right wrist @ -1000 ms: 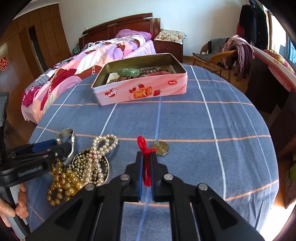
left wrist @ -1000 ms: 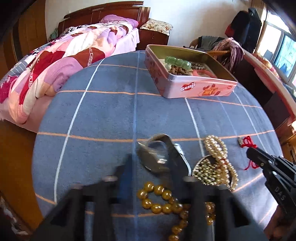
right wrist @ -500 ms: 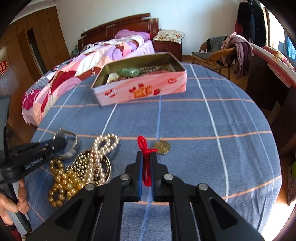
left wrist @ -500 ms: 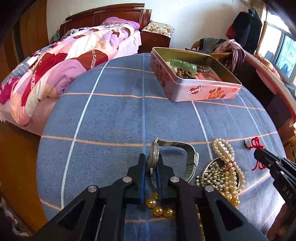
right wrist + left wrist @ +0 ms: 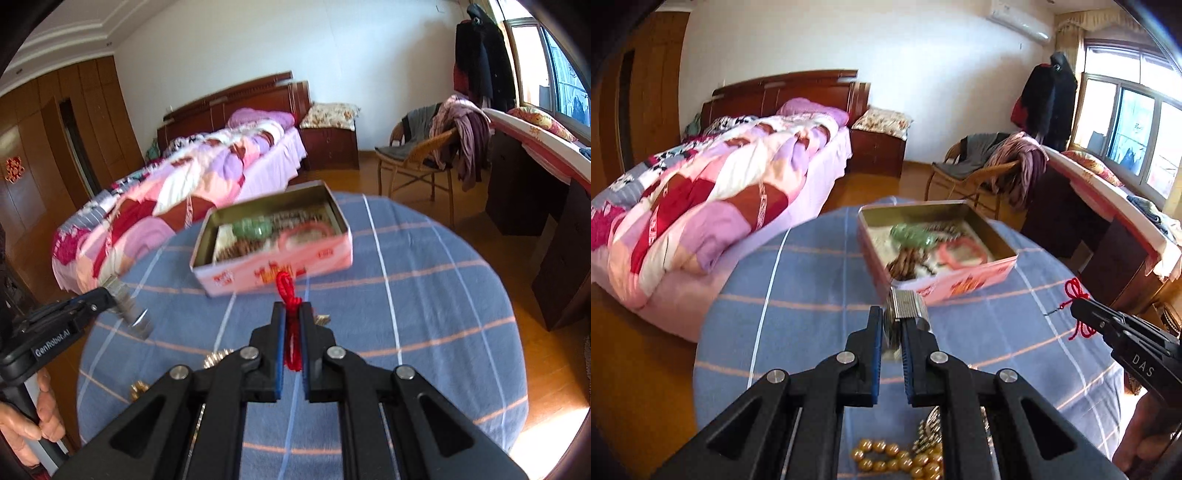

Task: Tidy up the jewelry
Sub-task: 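Grasp the silver watch with the left tool while the right tool lifts the red string, then carry the watch and red string into the pink tin and open both tools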

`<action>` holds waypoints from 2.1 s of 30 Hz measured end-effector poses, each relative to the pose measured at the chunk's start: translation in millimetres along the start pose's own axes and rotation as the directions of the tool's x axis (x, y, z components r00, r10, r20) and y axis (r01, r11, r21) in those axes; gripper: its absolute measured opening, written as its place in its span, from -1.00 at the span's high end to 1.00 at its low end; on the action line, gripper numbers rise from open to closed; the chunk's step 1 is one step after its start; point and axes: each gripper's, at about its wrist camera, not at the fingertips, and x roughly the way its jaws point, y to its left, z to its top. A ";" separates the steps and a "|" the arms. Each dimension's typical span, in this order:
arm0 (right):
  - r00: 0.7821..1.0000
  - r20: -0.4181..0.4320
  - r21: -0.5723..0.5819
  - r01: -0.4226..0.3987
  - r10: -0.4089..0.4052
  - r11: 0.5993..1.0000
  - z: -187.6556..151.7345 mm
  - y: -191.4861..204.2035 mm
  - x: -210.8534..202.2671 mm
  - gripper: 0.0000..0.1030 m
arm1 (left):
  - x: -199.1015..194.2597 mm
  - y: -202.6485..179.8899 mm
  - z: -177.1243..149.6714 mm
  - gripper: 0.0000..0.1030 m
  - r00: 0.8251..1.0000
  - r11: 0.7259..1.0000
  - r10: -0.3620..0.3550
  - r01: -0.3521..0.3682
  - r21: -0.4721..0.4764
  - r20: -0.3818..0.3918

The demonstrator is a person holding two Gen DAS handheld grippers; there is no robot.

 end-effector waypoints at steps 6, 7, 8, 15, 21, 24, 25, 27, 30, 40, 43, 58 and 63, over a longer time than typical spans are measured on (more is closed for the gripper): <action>0.998 0.055 0.002 -0.005 0.004 1.000 24.4 0.9 1.4 0.81 | 0.3 -14.6 25.8 0.89 0.996 0.998 -0.062 0.061 0.026 0.057; 0.998 0.063 0.002 -0.004 0.004 1.000 27.2 0.2 2.9 0.81 | 2.0 -16.4 31.2 0.89 0.996 0.998 -0.062 0.060 0.033 0.064; 0.998 0.070 -0.001 -0.002 0.002 1.000 30.0 0.3 3.9 0.81 | 2.9 -16.8 34.5 0.89 0.997 0.998 -0.049 0.046 0.042 0.066; 0.998 0.056 0.002 0.003 -0.004 1.000 28.7 -4.2 15.7 0.81 | 41.0 -4.9 25.9 0.80 0.996 0.996 -0.011 0.018 0.082 -0.094; 1.000 -0.007 0.025 -0.003 0.003 1.000 14.3 -10.5 33.3 0.81 | 76.3 -15.6 -9.3 -0.40 0.978 0.991 -0.054 0.077 0.106 -0.199; 1.000 -0.025 0.023 -0.007 0.008 1.000 10.4 -11.6 35.3 0.81 | 89.6 -28.8 -16.3 -0.40 0.976 0.984 0.005 0.034 0.174 -0.220; 1.000 -0.026 0.022 -0.006 0.006 1.000 9.8 -12.3 34.8 0.81 | 95.0 -32.4 -18.9 -0.40 0.971 0.981 0.021 0.026 0.190 -0.237; 1.000 -0.026 0.028 -0.006 0.006 1.000 10.3 -14.9 33.5 0.81 | 102.9 -37.0 -25.2 -0.40 0.963 0.978 0.038 0.019 0.206 -0.268; 1.000 -0.030 0.039 -0.006 0.007 0.999 10.5 -16.9 33.9 0.81 | 110.5 -32.6 -29.6 -0.40 0.958 0.986 0.014 0.035 0.165 -0.287; 1.000 -0.020 0.044 -0.020 0.021 0.999 12.3 -14.1 34.7 0.81 | 94.8 -13.8 -22.5 0.64 0.972 0.996 -0.034 0.052 0.073 -0.233; 1.000 -0.010 0.038 -0.026 0.026 0.999 17.2 -11.9 34.0 0.81 | 73.9 -17.4 -7.8 0.65 0.980 0.993 -0.077 0.091 0.070 -0.182; 0.992 0.101 0.037 -0.086 0.082 0.996 87.6 2.2 87.1 0.81 | 118.0 -26.4 69.2 0.64 0.998 0.999 -0.013 0.016 0.049 -0.059; 0.997 0.002 0.038 -0.082 0.082 0.996 73.3 -4.7 131.2 0.81 | 151.5 -26.0 56.6 0.64 0.991 0.999 -0.004 0.011 0.049 -0.133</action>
